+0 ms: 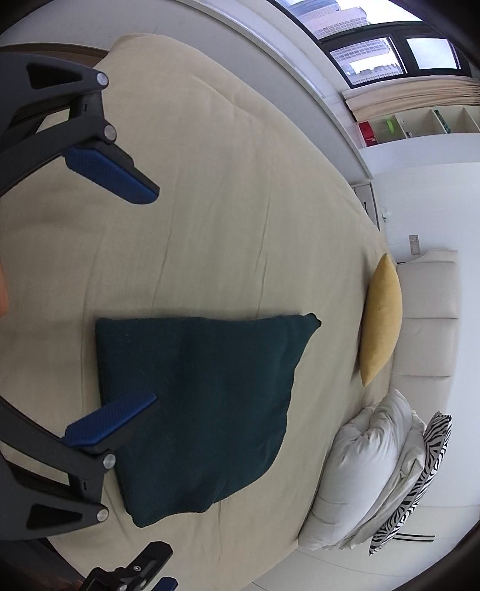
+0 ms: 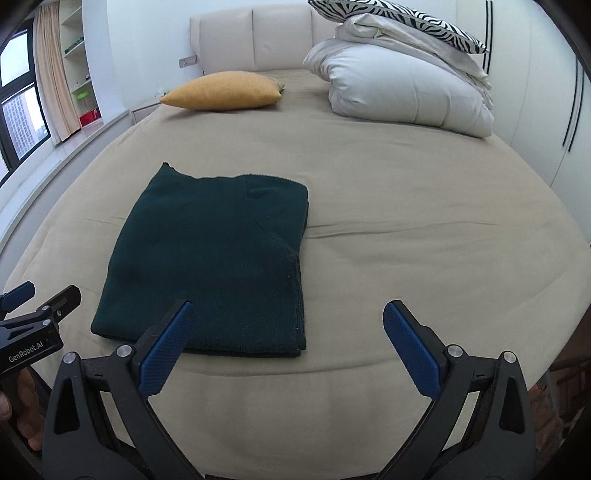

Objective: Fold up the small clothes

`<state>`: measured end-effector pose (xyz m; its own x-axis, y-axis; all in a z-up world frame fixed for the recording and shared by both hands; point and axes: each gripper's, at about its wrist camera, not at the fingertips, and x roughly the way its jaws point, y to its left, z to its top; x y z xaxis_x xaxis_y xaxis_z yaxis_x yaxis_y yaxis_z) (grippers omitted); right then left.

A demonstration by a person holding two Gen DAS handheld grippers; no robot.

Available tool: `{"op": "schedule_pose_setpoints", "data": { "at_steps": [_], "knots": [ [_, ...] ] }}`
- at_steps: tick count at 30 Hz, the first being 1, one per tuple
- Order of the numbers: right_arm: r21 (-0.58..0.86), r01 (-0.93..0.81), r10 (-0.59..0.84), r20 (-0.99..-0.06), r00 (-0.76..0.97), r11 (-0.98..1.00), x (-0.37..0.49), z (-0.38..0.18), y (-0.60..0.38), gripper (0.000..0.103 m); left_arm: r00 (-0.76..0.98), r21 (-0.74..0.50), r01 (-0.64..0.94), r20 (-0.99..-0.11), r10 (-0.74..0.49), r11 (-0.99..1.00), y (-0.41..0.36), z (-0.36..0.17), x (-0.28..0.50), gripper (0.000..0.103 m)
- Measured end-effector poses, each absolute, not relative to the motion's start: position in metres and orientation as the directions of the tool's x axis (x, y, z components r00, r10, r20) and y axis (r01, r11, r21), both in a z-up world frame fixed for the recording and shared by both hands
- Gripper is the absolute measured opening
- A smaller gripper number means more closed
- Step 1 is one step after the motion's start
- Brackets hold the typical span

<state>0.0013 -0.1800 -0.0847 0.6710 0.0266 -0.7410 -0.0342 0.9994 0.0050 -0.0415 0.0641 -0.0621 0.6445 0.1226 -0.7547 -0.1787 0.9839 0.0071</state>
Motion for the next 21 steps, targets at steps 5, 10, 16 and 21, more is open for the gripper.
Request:
{"op": "schedule_pose_setpoints", "data": {
  "at_steps": [5,10,16,21],
  "knots": [
    [-0.005,-0.052,0.03,-0.763,0.646,0.999,0.003,-0.092,-0.177,0.103,0.645,0.005,-0.177,-0.755,0.12,0.984,0.064,-0.062,-0.042,0.103],
    [-0.008,-0.07,0.038,-0.774,0.632,0.998,0.001,-0.095,-0.173,0.103,0.645,0.004,-0.173,-0.756,0.116,0.985,0.066,-0.064,-0.04,0.103],
    [-0.012,-0.079,0.04,-0.78,0.624,0.997,0.005,-0.097,-0.171,0.103,0.641,0.002,-0.174,-0.759,0.115,0.985,0.067,-0.066,-0.041,0.103],
    [-0.01,-0.079,0.041,-0.783,0.621,0.997,0.006,-0.097,-0.169,0.103,0.64,0.003,-0.173,-0.759,0.114,0.985,0.068,-0.066,-0.04,0.103]
  ]
}}
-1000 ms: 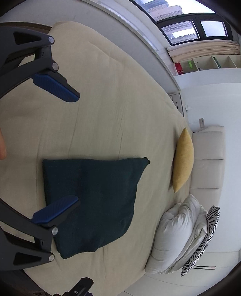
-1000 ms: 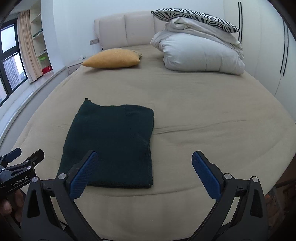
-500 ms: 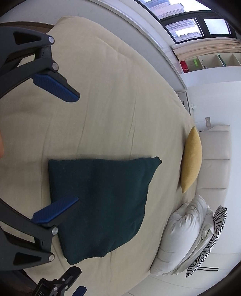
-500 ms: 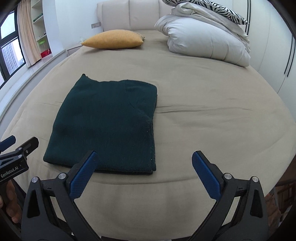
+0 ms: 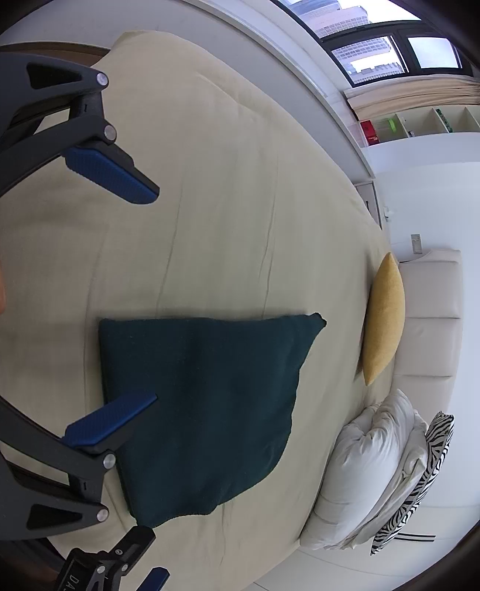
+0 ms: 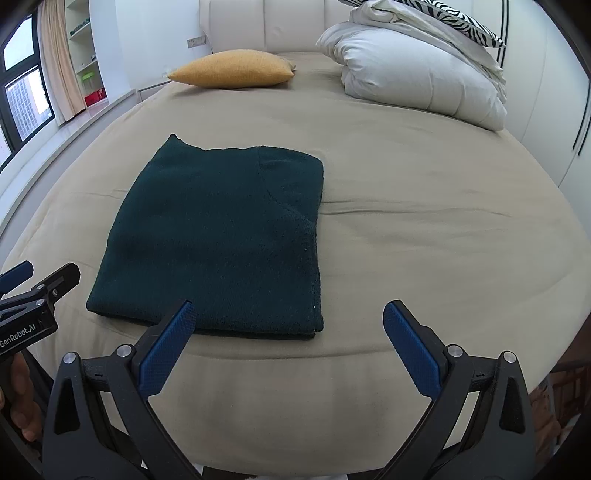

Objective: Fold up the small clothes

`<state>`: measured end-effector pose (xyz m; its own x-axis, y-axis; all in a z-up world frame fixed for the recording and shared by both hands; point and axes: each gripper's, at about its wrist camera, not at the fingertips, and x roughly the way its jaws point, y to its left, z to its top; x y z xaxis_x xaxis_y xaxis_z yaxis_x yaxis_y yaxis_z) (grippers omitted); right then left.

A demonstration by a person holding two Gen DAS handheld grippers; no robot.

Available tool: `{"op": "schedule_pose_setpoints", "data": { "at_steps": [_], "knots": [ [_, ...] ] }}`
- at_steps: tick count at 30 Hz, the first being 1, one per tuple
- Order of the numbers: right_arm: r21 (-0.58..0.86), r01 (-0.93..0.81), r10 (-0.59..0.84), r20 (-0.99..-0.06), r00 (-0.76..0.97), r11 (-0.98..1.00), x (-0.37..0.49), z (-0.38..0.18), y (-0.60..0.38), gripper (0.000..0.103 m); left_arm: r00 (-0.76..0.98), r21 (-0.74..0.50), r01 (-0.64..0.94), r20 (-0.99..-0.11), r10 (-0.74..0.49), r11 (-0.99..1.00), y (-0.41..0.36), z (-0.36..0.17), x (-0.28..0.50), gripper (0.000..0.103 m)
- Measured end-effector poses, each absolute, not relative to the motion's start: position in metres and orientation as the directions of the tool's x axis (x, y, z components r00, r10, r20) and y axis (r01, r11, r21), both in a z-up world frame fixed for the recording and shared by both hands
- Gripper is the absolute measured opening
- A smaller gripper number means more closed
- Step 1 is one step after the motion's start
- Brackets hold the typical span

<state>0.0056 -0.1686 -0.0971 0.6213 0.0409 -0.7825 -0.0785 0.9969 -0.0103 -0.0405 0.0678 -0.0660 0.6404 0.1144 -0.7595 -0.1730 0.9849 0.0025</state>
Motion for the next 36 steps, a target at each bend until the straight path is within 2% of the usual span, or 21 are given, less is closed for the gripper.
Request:
{"op": "schedule_pose_setpoints", "data": {
  "at_steps": [36],
  "knots": [
    [0.008,-0.055,0.041,-0.78,0.624,0.998,0.006,-0.0993,-0.1617,0.103,0.639,0.007,-0.16,-0.762,0.109,0.987,0.0697,-0.0692,-0.0364,0.103]
  ]
}}
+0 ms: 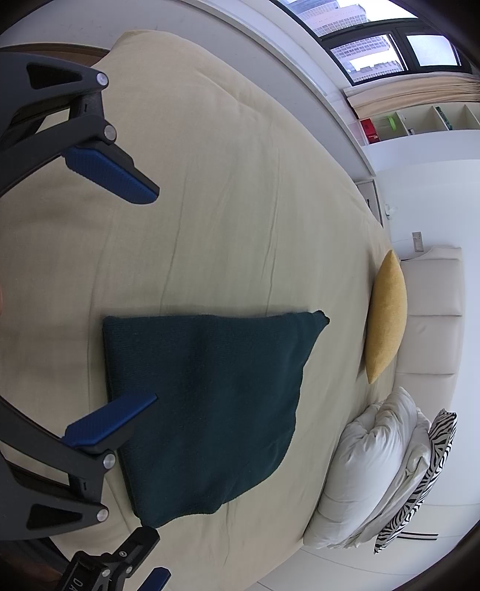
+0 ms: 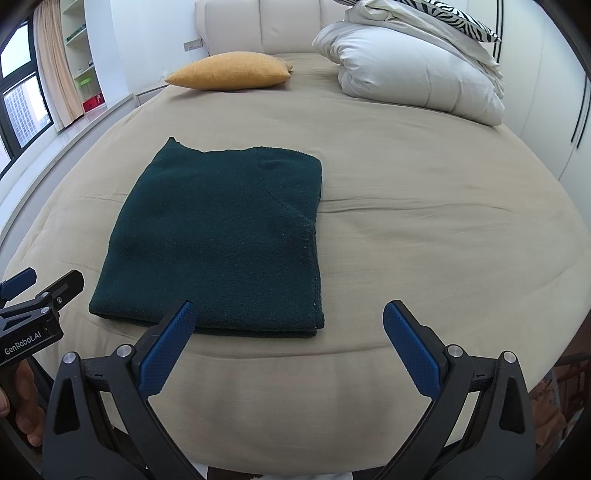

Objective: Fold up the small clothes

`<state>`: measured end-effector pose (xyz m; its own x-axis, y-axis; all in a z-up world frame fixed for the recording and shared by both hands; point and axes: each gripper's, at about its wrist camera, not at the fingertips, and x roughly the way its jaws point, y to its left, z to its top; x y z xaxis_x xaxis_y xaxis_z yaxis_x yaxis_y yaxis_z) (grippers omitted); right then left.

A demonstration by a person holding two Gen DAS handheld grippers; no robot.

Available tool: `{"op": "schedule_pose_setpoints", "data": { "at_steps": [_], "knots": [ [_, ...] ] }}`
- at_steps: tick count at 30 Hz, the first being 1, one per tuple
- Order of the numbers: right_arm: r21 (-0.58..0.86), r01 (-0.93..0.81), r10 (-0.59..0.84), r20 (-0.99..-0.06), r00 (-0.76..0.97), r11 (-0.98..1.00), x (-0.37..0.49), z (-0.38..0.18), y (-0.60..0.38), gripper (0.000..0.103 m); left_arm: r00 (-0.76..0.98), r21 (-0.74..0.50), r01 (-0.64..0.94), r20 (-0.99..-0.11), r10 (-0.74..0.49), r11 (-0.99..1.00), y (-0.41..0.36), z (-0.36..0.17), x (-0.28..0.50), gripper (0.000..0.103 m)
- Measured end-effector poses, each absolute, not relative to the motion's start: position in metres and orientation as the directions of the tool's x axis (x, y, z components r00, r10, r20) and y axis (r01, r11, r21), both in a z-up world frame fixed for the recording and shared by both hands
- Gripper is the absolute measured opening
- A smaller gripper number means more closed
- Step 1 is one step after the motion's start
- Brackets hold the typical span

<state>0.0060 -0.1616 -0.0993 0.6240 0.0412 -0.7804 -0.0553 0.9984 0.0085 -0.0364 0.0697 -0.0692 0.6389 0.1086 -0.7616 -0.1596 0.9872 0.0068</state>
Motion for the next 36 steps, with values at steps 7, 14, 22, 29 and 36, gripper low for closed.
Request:
{"op": "schedule_pose_setpoints", "data": {
  "at_steps": [7,14,22,29,36],
  "knots": [
    [0.011,-0.054,0.043,-0.78,0.624,0.998,0.005,-0.0992,-0.1594,0.103,0.639,0.007,-0.158,-0.762,0.107,0.987,0.0702,-0.0697,-0.036,0.103],
    [0.012,-0.054,0.043,-0.781,0.624,0.998,0.0051,-0.0994,-0.1594,0.103,0.639,0.007,-0.157,-0.762,0.106,0.988,0.0707,-0.0697,-0.0357,0.103],
    [0.014,-0.053,0.044,-0.78,0.624,0.998,0.0048,-0.0993,-0.1589,0.103,0.639,0.006,-0.155,-0.762,0.105,0.988,0.0691,-0.071,-0.037,0.103],
    [0.016,-0.055,0.047,-0.781,0.622,0.998,0.0042,-0.0993,-0.1572,0.103,0.637,0.004,-0.152,-0.765,0.101,0.988,0.0694,-0.0718,-0.0374,0.103],
    [0.018,-0.054,0.048,-0.782,0.622,0.998,0.0036,-0.0988,-0.1551,0.103,0.634,0.006,-0.149,-0.767,0.1,0.989,0.0699,-0.0723,-0.0365,0.103]
  ]
}}
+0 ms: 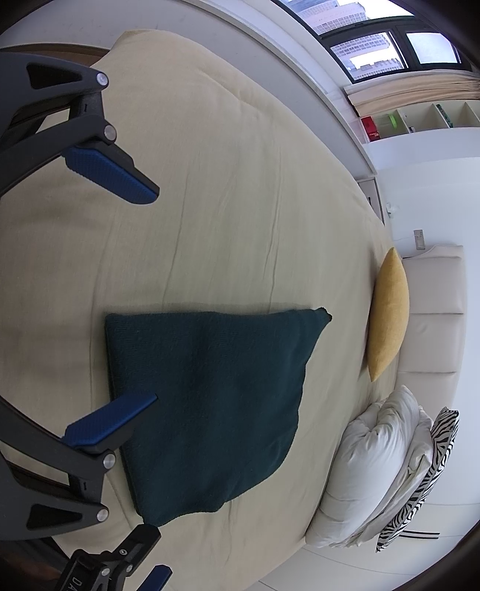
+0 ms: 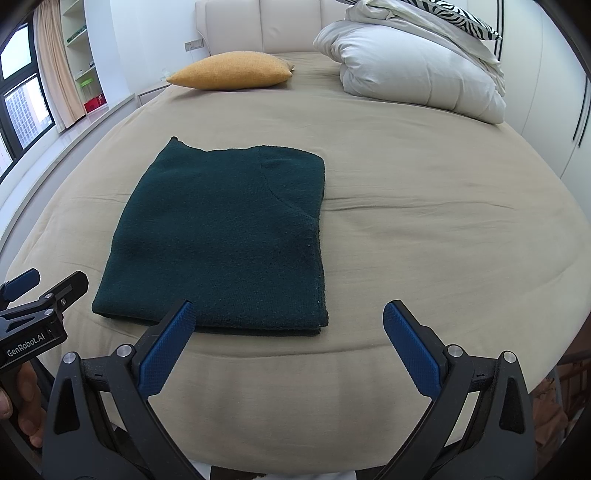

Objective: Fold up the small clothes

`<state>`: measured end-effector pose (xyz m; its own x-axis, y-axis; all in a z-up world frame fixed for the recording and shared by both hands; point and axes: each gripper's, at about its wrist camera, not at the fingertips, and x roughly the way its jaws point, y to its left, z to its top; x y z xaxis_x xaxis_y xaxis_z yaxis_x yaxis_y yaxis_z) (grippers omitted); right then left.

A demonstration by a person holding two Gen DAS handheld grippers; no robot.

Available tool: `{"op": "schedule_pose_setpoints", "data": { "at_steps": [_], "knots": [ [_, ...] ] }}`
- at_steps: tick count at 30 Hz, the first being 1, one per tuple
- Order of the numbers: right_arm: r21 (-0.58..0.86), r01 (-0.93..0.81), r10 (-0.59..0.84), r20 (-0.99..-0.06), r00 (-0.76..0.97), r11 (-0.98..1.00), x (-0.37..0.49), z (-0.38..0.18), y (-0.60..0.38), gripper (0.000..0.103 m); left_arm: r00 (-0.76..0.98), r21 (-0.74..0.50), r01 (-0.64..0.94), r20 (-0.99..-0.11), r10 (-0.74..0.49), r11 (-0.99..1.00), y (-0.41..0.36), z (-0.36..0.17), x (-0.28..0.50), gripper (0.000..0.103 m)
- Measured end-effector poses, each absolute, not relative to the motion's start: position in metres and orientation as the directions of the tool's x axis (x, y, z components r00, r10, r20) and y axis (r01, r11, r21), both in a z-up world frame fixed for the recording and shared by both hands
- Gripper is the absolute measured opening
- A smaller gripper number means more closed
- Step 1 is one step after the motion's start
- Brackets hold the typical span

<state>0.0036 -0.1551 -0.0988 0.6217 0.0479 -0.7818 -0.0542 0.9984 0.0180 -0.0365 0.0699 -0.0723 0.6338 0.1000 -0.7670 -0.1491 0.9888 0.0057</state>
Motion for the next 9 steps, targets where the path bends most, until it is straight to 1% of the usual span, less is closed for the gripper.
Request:
{"op": "schedule_pose_setpoints", "data": {
  "at_steps": [9],
  "knots": [
    [0.021,-0.055,0.051,-0.784,0.619,0.998,0.0028,-0.0985,-0.1517,0.103,0.629,0.009,-0.148,-0.77,0.101,0.989,0.0724,-0.0743,-0.0356,0.103]
  ]
}}
